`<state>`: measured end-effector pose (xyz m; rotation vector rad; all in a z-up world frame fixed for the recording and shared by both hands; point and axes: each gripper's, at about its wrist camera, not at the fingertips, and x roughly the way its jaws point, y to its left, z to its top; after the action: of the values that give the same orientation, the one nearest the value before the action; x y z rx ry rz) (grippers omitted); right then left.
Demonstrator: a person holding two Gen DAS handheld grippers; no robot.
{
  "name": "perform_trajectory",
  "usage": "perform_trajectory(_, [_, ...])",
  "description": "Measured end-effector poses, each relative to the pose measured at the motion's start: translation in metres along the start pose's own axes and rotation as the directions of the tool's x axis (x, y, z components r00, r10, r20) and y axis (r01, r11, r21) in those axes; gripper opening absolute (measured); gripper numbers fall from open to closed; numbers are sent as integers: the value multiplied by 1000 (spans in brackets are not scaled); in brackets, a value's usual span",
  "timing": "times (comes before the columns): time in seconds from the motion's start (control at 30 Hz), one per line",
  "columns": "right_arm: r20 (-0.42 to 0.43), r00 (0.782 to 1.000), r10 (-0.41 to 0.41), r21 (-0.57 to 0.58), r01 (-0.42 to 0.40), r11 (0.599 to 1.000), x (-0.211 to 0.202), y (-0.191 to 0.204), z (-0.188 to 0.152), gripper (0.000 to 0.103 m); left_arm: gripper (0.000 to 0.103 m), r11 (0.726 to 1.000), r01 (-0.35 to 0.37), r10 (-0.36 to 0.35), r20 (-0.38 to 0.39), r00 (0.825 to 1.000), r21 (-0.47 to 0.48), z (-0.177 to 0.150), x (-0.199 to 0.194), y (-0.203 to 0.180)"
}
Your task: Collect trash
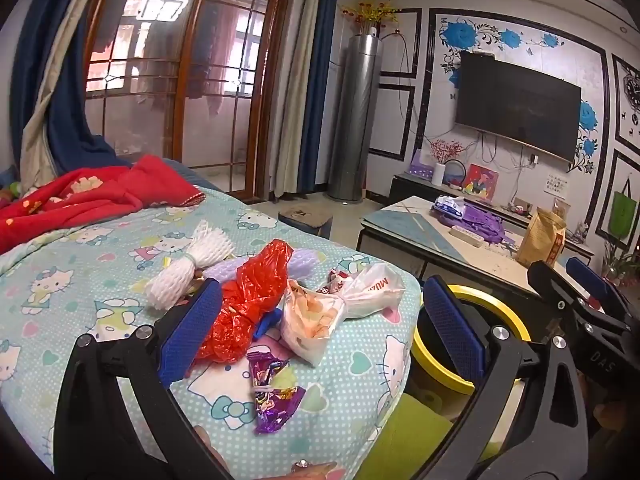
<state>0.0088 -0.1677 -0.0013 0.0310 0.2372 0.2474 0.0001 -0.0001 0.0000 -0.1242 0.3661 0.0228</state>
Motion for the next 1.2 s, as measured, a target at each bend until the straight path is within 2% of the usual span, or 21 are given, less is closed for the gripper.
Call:
perform_trajectory(0.27, [-32, 1000, 1, 26, 0, 1000, 4, -3, -1, 97, 92, 1000, -1, 1, -1, 1000, 3, 3, 4, -3])
perform_trajectory(0.53, [-34, 999, -8, 4, 8, 1000, 9, 0, -1, 97, 92, 1000, 28, -28, 12, 1000, 3, 1, -4, -4])
perform_trajectory(1.2, [-34, 999, -10, 4, 11, 1000, 10, 0, -6, 97, 92, 1000, 24, -24, 20, 1000, 3, 0, -5, -3])
